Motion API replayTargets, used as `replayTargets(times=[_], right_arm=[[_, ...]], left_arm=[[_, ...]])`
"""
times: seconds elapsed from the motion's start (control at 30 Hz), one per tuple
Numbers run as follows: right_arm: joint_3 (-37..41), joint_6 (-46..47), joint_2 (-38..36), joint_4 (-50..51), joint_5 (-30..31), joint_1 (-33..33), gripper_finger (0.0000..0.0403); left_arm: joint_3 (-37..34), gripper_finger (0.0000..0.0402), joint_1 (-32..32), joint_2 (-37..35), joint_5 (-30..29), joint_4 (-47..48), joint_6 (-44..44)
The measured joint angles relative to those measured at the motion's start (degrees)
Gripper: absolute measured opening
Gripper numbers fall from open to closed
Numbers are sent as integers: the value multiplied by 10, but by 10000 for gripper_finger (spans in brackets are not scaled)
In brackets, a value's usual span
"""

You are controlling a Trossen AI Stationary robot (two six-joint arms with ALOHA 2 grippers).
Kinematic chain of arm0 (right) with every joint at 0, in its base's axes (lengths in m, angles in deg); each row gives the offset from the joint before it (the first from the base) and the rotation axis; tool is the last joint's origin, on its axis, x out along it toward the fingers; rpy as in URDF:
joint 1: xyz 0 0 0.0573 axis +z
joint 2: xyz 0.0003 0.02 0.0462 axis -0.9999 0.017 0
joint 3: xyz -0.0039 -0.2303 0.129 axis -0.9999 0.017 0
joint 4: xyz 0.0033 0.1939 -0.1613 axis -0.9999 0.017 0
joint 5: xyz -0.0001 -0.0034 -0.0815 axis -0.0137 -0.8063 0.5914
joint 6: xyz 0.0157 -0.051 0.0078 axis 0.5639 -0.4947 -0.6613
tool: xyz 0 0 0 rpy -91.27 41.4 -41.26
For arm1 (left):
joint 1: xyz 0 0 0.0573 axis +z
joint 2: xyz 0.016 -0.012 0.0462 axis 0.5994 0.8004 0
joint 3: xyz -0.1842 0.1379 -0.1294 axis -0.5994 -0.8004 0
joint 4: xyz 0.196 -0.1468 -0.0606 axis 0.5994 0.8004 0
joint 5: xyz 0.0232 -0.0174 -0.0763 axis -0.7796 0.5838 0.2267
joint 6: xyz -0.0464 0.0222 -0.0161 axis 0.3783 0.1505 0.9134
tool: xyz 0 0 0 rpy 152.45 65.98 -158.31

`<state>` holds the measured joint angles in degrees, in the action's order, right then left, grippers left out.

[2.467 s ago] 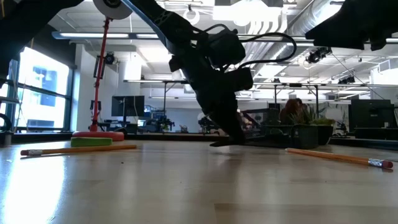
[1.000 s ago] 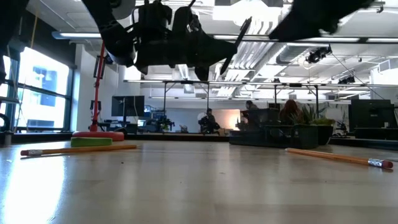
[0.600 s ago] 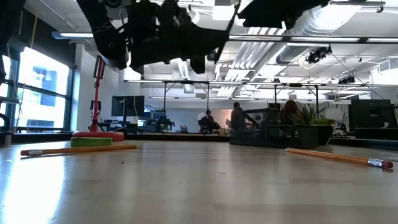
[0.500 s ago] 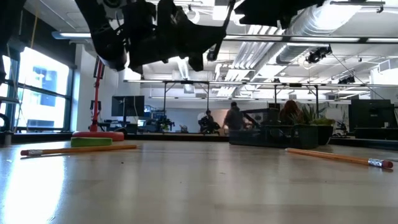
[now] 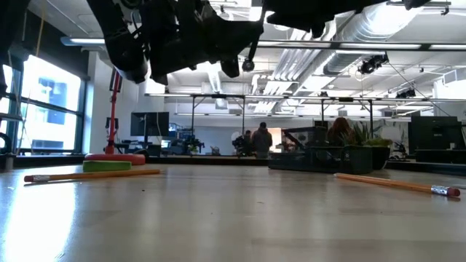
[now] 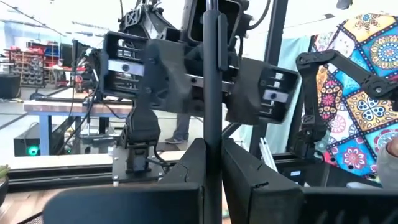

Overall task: Pick and place office supplies into organizer
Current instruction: Put the black pen into the black desk organizer

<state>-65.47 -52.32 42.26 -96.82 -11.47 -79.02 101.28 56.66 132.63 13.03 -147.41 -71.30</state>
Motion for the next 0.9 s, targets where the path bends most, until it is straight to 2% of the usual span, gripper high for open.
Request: replayTargets(times=[0.4,0.9], right_arm=[[0,-35,24,-48,-20,0,141],[0,-25,24,-40,-28,-10,138]], left_arm=[[0,11,-9,1,-3,31,-19],[0,11,-8,1,-8,49,-27]])
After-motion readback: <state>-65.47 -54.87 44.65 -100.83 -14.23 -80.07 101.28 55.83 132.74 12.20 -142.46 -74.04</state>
